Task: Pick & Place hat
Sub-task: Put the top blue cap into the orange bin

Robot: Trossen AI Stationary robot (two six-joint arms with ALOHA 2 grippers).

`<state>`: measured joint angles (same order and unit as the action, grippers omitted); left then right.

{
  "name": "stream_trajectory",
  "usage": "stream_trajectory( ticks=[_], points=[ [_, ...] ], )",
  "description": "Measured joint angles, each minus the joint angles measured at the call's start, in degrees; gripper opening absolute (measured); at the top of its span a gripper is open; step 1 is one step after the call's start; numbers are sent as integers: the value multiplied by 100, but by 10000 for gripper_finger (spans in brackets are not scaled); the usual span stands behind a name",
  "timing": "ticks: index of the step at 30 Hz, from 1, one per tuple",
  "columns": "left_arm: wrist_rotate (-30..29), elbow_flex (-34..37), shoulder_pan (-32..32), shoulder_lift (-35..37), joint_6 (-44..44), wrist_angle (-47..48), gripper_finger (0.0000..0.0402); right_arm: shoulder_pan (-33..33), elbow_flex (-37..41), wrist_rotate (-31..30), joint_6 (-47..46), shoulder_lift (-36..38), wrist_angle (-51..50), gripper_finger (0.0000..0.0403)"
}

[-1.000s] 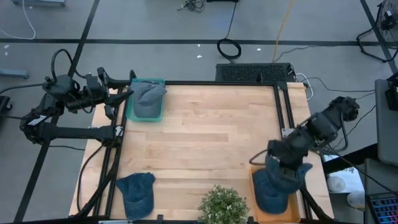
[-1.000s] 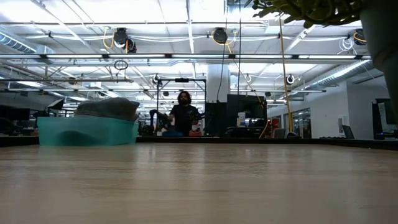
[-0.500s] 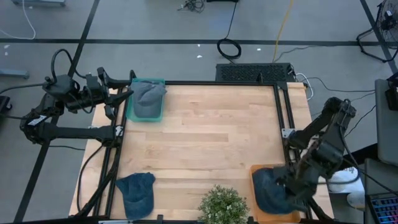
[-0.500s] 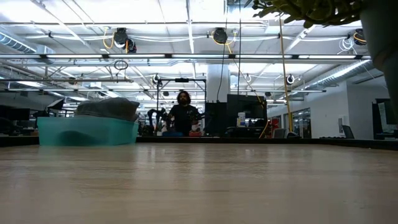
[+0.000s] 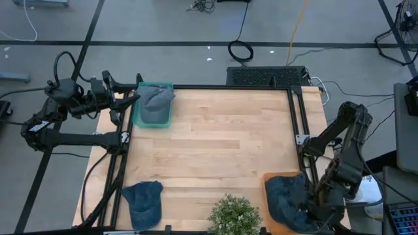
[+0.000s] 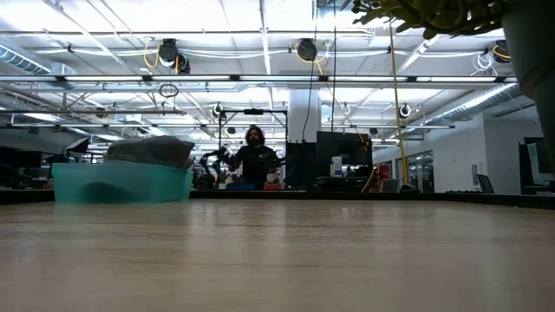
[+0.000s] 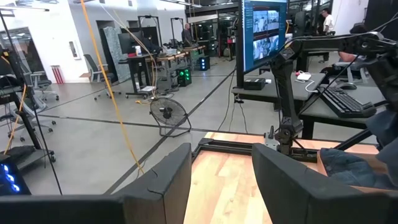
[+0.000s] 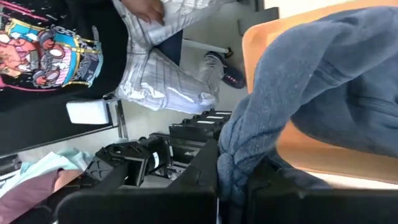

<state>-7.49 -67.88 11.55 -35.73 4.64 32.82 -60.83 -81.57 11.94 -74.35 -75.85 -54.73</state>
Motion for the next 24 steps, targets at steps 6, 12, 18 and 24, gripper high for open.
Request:
stream_trajectory(
  ticks=[6,12,18,24],
  points=[
    [0,0,0,0,0,0,177,-125,1,-204,250,0,50,1],
    [0,0,0,-1,0,0,177,-117,1,-743,808,0,-19,1],
    [0,0,0,0,0,0,177,-115,92,-758,946,-9,9,1],
    [1,0,0,-1,0,0,177,-113,552,-318,742,-12,53,1]
  ],
)
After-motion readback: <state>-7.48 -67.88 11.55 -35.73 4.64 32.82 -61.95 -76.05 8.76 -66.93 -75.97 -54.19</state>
